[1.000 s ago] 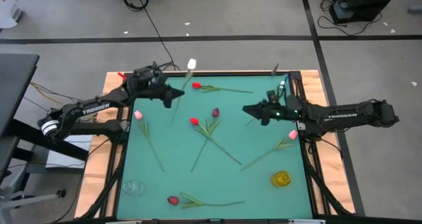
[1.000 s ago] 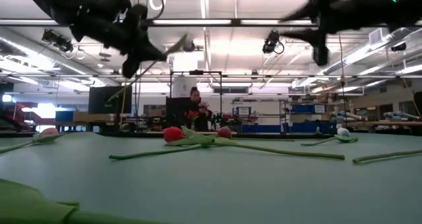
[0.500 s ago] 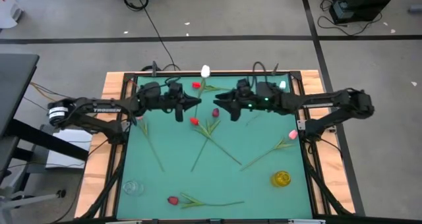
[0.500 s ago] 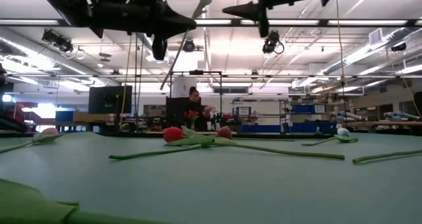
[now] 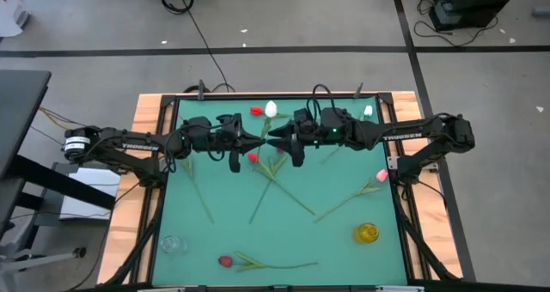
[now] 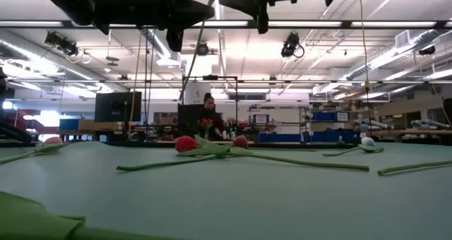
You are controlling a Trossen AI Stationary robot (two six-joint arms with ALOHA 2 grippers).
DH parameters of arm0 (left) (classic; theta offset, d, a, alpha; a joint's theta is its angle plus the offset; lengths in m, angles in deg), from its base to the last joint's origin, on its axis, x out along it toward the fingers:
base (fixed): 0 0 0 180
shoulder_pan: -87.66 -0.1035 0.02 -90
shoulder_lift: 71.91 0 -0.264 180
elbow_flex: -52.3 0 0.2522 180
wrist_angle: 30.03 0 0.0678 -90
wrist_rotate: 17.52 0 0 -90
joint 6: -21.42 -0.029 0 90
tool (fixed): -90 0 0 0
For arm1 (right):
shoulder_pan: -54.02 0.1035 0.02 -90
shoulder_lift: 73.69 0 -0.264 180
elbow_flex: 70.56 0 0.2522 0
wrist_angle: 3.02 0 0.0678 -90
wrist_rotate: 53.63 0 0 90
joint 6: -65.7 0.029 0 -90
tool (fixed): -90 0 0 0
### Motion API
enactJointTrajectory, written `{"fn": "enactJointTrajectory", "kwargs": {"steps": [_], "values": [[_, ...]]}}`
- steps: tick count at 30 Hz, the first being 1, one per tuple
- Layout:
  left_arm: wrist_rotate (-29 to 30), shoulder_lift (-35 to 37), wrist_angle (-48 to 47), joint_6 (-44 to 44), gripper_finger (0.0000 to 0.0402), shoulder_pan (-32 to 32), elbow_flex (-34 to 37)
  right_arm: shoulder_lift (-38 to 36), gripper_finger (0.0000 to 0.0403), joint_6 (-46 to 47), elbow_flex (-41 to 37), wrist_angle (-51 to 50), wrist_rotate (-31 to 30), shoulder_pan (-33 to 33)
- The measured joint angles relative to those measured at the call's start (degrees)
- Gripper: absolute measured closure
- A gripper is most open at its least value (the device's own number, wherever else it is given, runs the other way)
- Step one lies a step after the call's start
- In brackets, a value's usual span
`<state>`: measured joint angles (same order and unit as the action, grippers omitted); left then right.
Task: Sort flowers into vase by color
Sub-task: Put the left white flower into the transparent vase
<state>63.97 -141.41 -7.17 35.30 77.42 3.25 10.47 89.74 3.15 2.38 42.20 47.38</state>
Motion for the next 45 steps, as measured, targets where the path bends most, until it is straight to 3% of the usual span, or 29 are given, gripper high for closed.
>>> {"fn": "enactJointTrajectory", "kwargs": {"steps": [6,14,22,28,34,45], "values": [[0.2,-0.5,0.8,0.4,0.0390,0.3,0.0,1.1,0.0234,-1.1,-0.1,1.9,-0.2,-0.1],[0.5,-5.6,8.7,0.5,0.0390,2.1,0.0,2.0,0.0246,0.0,-0.1,1.4,-0.2,0.0],[1.0,-5.6,8.5,1.1,0.0387,2.1,0.0,2.0,0.0385,-1.0,-0.1,0.3,-0.2,0.2],[1.4,-5.5,3.8,5.4,0.0324,2.1,0.0,2.0,0.0389,-0.8,0.1,-1.8,0.4,0.1],[-0.6,-5.0,0.0,9.0,0.0263,2.9,0.0,2.0,0.0395,-5.2,5.0,-12.3,2.1,0.5],[1.4,-5.0,3.9,8.7,0.0293,4.0,0.0,1.9,0.0395,-9.1,7.7,-17.1,4.4,0.5]]}}
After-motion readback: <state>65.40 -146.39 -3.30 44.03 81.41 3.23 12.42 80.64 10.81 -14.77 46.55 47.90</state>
